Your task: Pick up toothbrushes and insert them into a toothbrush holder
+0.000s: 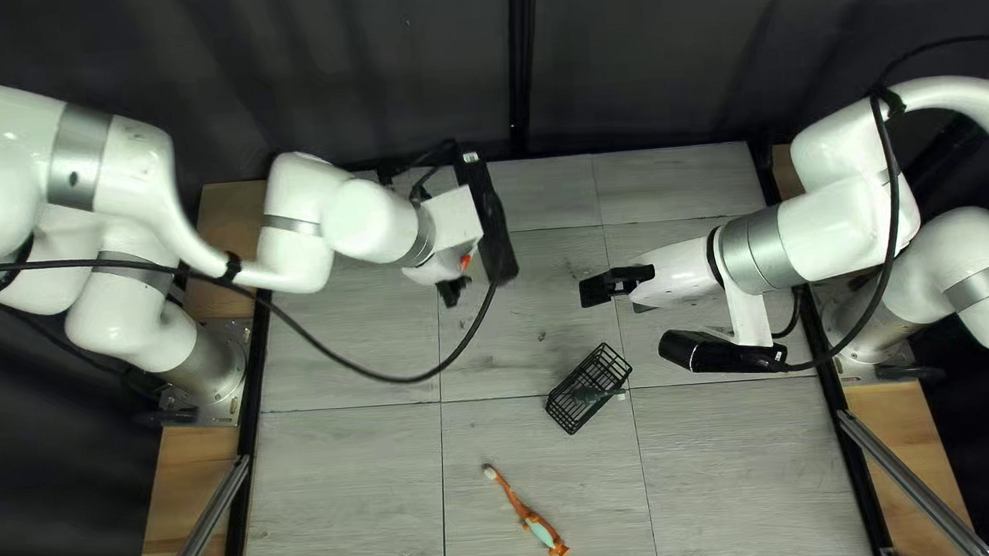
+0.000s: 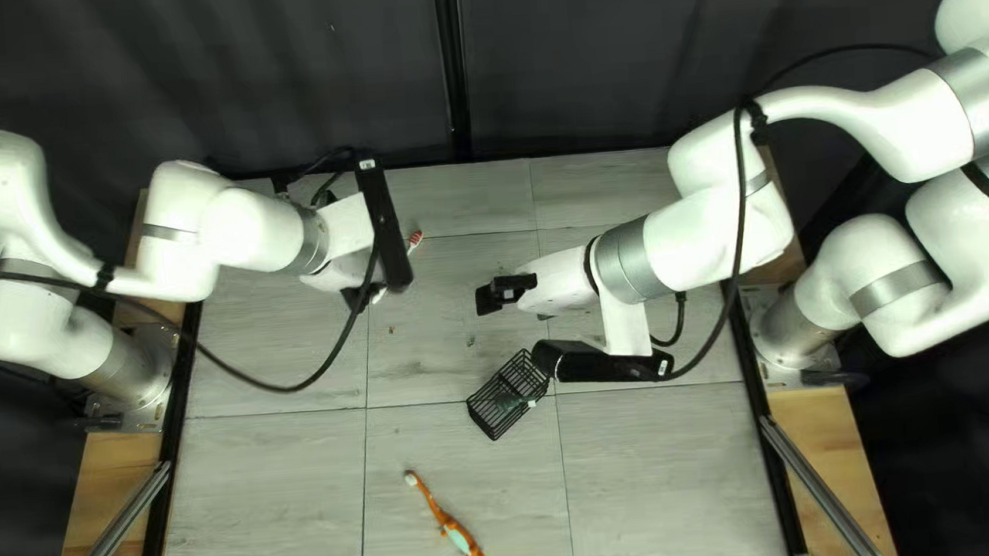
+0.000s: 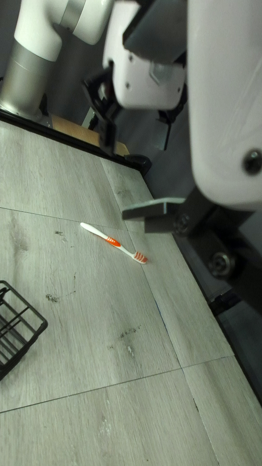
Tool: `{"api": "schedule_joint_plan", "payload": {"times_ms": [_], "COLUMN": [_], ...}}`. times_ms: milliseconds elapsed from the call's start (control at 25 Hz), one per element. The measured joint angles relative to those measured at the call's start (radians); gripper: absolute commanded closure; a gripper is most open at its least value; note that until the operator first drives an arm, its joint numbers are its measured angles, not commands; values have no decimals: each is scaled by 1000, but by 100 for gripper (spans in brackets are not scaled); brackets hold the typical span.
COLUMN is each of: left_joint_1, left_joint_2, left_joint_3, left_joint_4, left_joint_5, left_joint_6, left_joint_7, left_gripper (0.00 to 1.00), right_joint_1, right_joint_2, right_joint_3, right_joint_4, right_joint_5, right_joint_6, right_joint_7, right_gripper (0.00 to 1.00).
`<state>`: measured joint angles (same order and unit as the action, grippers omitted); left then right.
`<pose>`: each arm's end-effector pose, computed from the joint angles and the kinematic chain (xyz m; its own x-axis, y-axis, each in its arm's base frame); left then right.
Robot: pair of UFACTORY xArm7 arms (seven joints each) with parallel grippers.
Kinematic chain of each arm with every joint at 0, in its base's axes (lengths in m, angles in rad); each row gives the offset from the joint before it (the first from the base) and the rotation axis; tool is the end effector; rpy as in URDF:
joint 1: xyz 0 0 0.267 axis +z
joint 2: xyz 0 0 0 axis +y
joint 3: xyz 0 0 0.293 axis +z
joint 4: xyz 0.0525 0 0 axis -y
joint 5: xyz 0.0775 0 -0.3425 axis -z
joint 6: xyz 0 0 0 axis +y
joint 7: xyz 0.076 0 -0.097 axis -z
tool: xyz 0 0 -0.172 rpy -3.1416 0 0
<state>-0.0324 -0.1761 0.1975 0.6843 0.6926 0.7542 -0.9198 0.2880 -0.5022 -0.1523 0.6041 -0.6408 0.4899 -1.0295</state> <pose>0.4153 0.1475 0.1589 0.8020 0.4784 0.3577 0.5813 -0.7630 -0.2829 0.4691 0.0348 0.2950 -0.0021 0.9853 -0.1709 0.7651 0.1116 0.6341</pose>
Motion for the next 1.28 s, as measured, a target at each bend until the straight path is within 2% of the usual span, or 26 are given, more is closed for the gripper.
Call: {"api": "schedule_joint_plan", "payload": {"times_ms": [240, 560, 800, 1000, 1280], "left_joint_1": [11, 24, 33, 49, 65], "left_joint_2": [72, 115, 226, 280, 346], "left_joint_3": [-8, 2, 14, 37, 91], "left_joint_4": [-18, -67, -67, -62, -55], "left_joint_5": [72, 106, 131, 174, 292], "left_joint_6": [-44, -139, -247, -328, -428], "left_joint_7": [-185, -268, -338, -401, -534], "left_gripper": [0, 0, 0, 0, 0], "right_joint_1": [0, 0, 0, 0, 0], "right_joint_2": [0, 0, 0, 0, 0], "right_joint_3": [0, 0, 0, 0, 0], "right_joint_4": [0, 0, 0, 0, 0], "right_joint_5": [0, 0, 0, 0, 0], "right_joint_6": [0, 0, 0, 0, 0], "right_joint_7": [0, 0, 0, 0, 0], "right_gripper": [0, 0, 0, 0, 0]}}
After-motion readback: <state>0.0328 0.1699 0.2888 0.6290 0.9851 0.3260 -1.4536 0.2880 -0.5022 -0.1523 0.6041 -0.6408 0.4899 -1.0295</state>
